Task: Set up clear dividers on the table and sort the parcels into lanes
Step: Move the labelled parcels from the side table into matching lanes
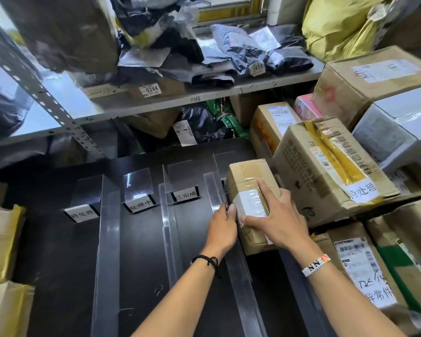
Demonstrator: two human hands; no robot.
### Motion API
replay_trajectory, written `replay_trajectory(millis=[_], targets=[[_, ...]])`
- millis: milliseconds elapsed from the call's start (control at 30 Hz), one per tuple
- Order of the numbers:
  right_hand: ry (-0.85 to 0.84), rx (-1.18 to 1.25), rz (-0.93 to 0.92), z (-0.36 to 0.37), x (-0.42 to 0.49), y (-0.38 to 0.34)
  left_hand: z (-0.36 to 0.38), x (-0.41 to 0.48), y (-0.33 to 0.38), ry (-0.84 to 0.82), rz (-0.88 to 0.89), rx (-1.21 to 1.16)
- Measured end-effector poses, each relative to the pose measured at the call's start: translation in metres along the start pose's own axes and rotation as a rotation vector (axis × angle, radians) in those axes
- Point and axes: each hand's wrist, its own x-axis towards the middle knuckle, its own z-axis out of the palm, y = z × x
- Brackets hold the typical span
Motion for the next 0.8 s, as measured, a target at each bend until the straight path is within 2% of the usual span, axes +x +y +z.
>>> replay_trajectory(millis=[200,600,800], targets=[[-0.098,0.029,-0.068,0.038,0.008,0.018,0.001,-0.003,-0.003,0.013,0.038,-0.062],[-0.067,0.003,-0.062,0.055,0.011,0.026,-0.006,0.0,-0.001,-0.056,-0.027,-0.033],[0.088,-0.048,-0.198,0.04,0.004,0.005,-0.029,-0.005,0.019,0.018,0.025,0.015]])
